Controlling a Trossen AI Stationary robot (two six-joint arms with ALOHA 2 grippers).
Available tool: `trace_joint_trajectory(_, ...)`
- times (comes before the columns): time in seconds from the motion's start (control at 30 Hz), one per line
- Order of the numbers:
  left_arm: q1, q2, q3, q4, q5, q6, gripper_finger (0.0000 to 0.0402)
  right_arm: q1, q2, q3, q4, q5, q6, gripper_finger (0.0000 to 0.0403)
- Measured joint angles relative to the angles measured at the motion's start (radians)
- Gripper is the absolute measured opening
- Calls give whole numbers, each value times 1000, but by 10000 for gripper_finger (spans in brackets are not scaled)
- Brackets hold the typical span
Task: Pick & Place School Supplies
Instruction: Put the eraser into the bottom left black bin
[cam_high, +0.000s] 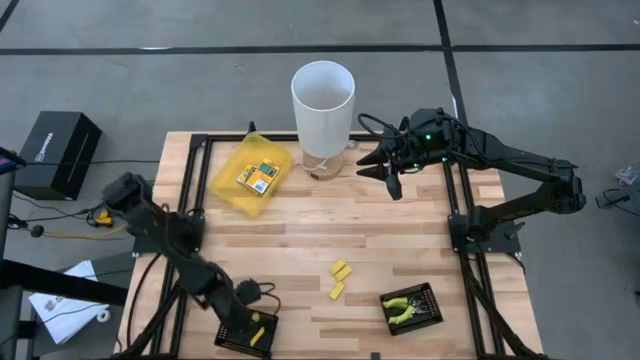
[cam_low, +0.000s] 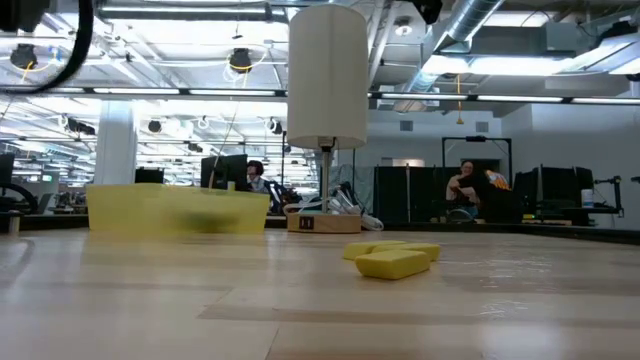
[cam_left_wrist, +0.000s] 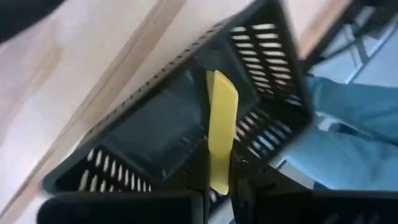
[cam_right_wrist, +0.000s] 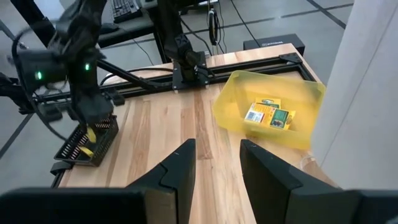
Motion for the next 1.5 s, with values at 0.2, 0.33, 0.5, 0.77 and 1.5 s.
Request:
trace_joint_trajectory(0.2, -27, 125, 0, 51, 2, -74, 41, 0, 0, 0, -5, 0, 10, 118)
trace_joint_trajectory(0.33, -26, 140, 0, 52, 20, -141, 92, 0, 0, 0, -8, 0, 18, 118)
trace_joint_trajectory(0.5, -31, 106, 1, 51, 26, -193, 150, -2, 0, 0, -8, 0, 5, 118)
trace_joint_trajectory(0.77, 34, -100, 2, -10, -151, -198, 167, -29, 0, 0, -6, 0, -21, 118)
trace_joint_trajectory(1.5, 815, 226, 5, 791, 297, 430, 114, -36, 0, 0, -8, -8, -2, 118)
